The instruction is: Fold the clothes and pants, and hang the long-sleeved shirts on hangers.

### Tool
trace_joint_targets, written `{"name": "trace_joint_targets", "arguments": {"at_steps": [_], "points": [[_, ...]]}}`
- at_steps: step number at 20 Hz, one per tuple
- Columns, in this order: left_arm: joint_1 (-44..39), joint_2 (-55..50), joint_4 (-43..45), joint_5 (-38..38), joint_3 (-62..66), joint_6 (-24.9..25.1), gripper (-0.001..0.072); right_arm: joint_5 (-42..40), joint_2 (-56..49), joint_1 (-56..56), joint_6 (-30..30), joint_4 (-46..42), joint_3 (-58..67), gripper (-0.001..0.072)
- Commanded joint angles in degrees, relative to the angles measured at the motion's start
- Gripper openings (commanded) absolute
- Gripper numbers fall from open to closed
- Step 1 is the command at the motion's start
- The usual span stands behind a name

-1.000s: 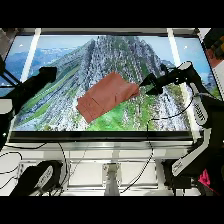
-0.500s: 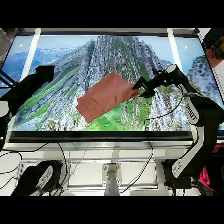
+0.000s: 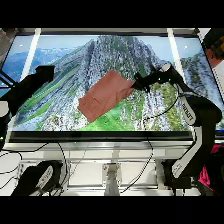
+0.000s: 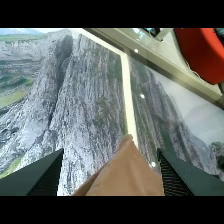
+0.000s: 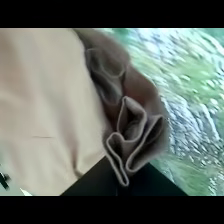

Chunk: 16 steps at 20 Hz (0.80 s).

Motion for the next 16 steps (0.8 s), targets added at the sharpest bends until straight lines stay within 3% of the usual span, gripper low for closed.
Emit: {"name": "trace_joint_targets", "arguments": {"at_steps": [1, 6, 12, 16], "points": [[0.1, -0.1, 0.0, 0.1, 0.0, 0.0, 0.0661, 0.4, 3.4, -6.0, 3.8, -6.4, 5.6, 0.0004], [0.1, -1.2, 0.0, 0.1, 0.0, 0.0, 0.0661, 10.4, 12.9, -25.9, 4.5, -22.8, 7.5, 0.0004], [0.1, -2.6, 0.0, 0.1, 0.0, 0.0, 0.0661, 17.8, 16.9, -45.9, -5.3, -35.1, 7.4, 0.0003], [0.1, -2.6, 0.0, 0.1, 0.0, 0.0, 0.0661, 17.8, 16.9, -52.9, -6.4, -42.0, 7.4, 0.0003]]}}
